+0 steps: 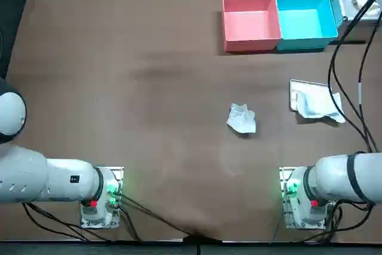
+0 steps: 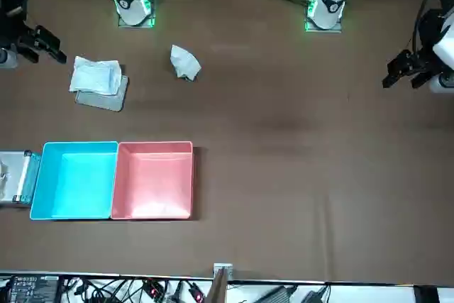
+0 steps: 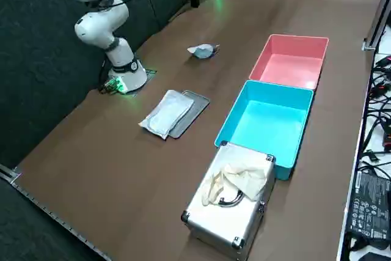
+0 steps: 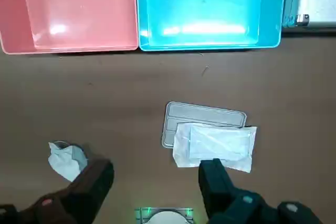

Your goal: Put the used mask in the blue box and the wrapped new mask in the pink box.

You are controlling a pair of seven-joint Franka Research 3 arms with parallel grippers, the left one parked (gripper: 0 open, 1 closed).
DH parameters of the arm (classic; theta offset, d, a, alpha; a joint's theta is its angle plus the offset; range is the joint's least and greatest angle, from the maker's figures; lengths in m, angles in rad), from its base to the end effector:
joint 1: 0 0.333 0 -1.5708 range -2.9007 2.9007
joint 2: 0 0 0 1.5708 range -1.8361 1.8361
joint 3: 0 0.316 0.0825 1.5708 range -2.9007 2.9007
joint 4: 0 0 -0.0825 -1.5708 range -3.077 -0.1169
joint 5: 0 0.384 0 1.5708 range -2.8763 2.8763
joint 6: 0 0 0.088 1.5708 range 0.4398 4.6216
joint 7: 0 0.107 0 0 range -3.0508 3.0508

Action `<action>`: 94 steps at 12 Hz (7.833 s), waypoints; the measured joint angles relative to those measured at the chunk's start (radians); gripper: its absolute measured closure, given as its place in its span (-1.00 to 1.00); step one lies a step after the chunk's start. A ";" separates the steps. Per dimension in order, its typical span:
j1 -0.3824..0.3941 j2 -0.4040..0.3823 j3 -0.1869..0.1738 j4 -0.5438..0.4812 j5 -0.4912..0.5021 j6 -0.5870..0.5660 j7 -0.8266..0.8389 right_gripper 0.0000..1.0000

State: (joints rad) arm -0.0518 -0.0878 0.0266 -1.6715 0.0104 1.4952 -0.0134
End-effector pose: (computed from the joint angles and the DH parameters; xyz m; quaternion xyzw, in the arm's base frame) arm 0.5176 -0.0113 0.6182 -0.9990 0.0058 0.0442 0.0049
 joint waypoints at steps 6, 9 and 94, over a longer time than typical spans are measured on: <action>0.004 0.004 0.005 0.001 0.005 0.000 0.000 -1.00; 0.015 0.037 0.011 0.017 0.093 -0.015 0.000 -1.00; -0.141 0.366 -0.017 -0.082 0.190 0.523 -0.073 0.96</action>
State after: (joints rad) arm -0.1928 0.2782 0.0101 -1.7531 0.2006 2.0183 -0.0868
